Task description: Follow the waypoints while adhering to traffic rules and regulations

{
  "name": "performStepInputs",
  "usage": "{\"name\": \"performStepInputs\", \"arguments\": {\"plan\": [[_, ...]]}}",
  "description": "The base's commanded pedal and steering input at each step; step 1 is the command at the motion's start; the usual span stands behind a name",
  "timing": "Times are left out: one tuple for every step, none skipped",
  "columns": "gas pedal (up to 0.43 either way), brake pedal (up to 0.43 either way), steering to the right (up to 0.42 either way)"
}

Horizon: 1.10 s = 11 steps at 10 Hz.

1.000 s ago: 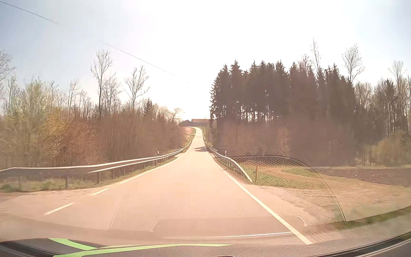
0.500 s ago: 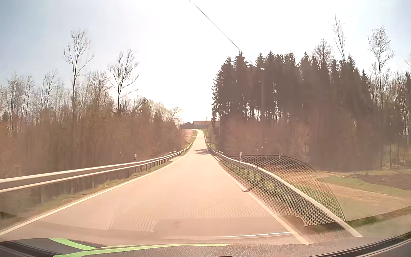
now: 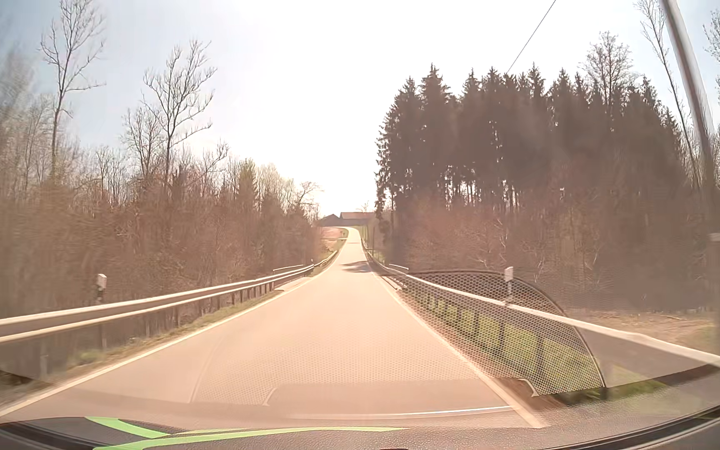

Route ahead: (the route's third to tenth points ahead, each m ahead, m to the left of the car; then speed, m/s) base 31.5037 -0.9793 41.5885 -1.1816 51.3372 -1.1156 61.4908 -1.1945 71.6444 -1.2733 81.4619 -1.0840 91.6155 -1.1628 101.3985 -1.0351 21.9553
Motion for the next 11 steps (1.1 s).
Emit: {"name": "performStepInputs", "arguments": {"plan": [[0.118, 0.0, 0.0], [0.118, 0.0, 0.001], [0.118, 0.0, 0.003], [0.118, 0.0, 0.003], [0.118, 0.0, 0.003], [0.118, 0.0, 0.003], [0.13, 0.0, 0.0], [0.13, 0.0, -0.002], [0.13, 0.0, -0.003], [0.13, 0.0, -0.004], [0.13, 0.0, -0.004]]}}
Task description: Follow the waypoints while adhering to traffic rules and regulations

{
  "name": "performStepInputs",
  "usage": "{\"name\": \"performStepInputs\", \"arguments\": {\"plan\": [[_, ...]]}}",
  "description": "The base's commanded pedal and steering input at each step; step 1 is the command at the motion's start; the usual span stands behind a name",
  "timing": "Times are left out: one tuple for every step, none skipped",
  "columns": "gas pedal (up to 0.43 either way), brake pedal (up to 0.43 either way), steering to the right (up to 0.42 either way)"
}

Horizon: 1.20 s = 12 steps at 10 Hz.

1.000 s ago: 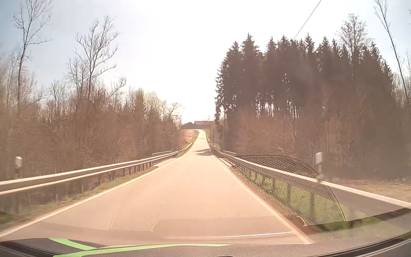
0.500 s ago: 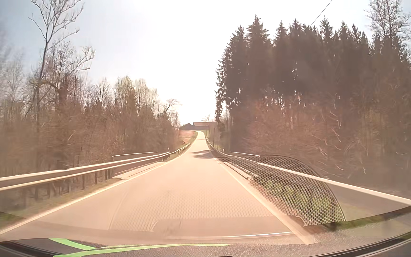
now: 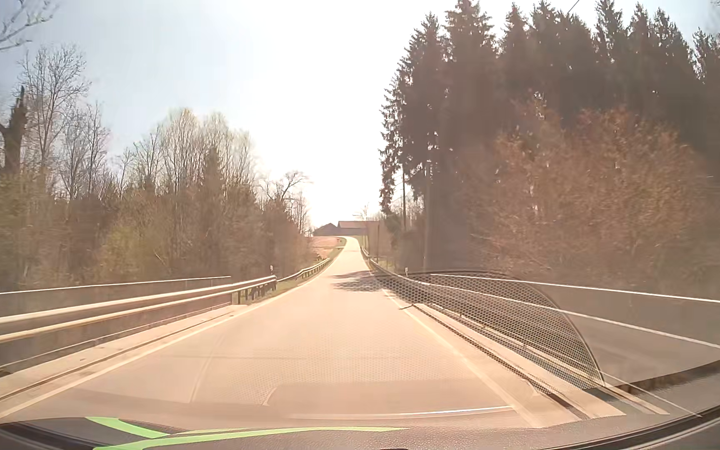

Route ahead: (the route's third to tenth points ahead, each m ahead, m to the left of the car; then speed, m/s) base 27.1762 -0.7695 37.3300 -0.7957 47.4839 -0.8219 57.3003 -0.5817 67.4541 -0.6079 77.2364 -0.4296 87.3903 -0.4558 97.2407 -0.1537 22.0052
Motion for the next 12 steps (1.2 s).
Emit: {"name": "performStepInputs", "arguments": {"plan": [[0.138, 0.0, -0.004], [0.138, 0.0, -0.004], [0.138, 0.0, -0.003], [0.138, 0.0, -0.002], [0.138, 0.0, -0.001], [0.138, 0.0, -0.001], [0.138, 0.0, -0.001], [0.138, 0.0, -0.001], [0.138, 0.0, -0.001], [0.15, 0.0, -0.001], [0.169, 0.0, -0.001], [0.169, 0.0, -0.001]]}}
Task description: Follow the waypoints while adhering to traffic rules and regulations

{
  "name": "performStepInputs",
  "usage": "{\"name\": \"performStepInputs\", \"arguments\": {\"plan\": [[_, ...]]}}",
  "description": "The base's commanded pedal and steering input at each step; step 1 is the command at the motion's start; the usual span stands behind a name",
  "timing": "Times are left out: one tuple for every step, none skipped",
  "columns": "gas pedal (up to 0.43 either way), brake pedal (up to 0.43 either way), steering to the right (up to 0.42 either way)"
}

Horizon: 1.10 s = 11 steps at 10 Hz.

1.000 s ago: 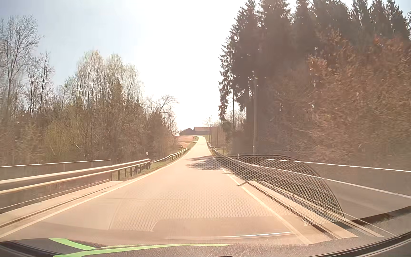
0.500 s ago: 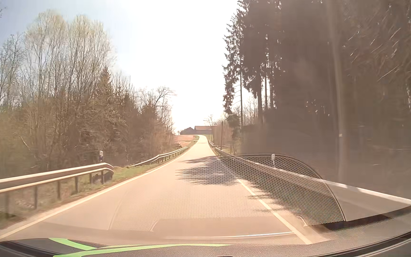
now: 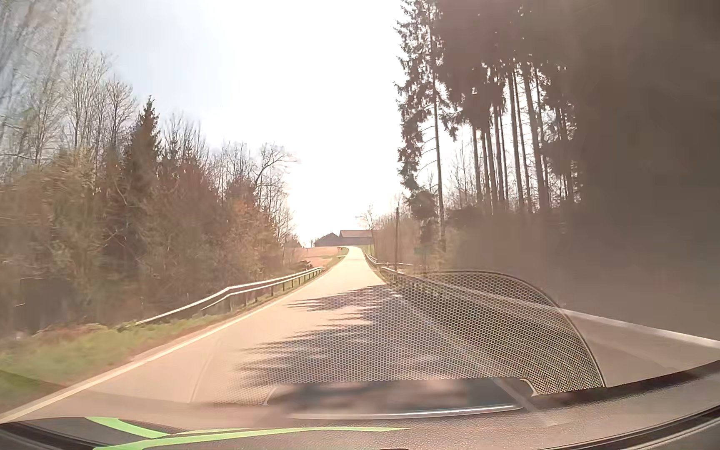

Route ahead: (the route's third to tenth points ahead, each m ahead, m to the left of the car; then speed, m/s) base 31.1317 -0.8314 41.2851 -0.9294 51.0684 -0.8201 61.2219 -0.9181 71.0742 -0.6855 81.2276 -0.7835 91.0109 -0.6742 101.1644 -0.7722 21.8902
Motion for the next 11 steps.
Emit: {"name": "performStepInputs", "arguments": {"plan": [[0.169, 0.0, -0.001], [0.169, 0.0, -0.001], [0.169, 0.0, -0.001], [0.169, 0.0, -0.001], [0.177, 0.0, -0.001], [0.177, 0.0, -0.001], [0.189, 0.0, -0.001], [0.189, 0.0, -0.001], [0.189, 0.0, -0.001], [0.189, 0.0, -0.001], [0.197, 0.0, -0.001]]}}
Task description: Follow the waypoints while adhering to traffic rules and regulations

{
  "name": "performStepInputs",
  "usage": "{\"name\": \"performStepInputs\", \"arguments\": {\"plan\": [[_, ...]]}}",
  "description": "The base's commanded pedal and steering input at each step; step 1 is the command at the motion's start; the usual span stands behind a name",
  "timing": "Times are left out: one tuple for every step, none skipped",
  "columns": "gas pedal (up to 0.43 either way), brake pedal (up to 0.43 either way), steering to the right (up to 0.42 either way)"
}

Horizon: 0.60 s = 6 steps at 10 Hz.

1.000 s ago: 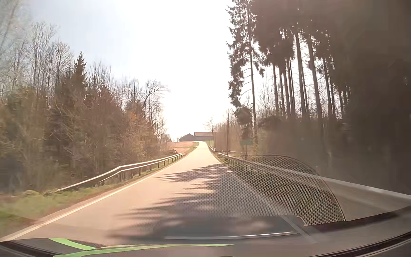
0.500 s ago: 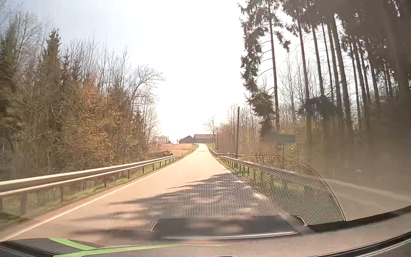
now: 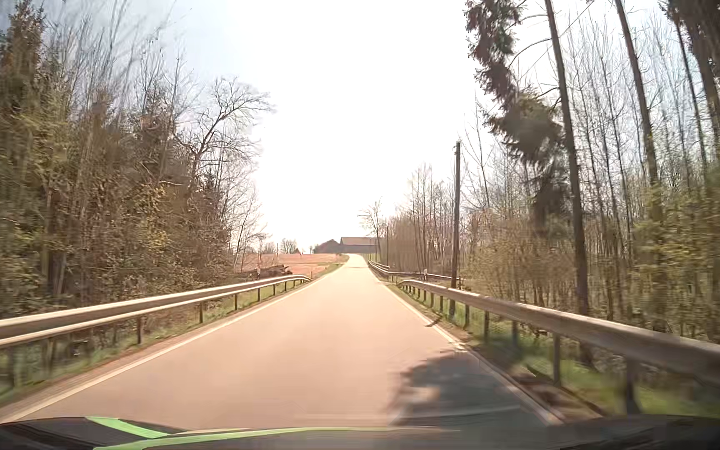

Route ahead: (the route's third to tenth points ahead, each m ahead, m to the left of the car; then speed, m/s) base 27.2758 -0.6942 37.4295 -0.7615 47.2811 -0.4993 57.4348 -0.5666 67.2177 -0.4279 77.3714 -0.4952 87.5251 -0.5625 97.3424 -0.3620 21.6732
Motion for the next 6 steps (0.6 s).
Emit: {"name": "performStepInputs", "arguments": {"plan": [[0.197, 0.0, -0.001], [0.209, 0.0, -0.001], [0.209, 0.0, -0.001], [0.22, 0.0, -0.001], [0.228, 0.0, -0.001], [0.228, 0.0, -0.001]]}}
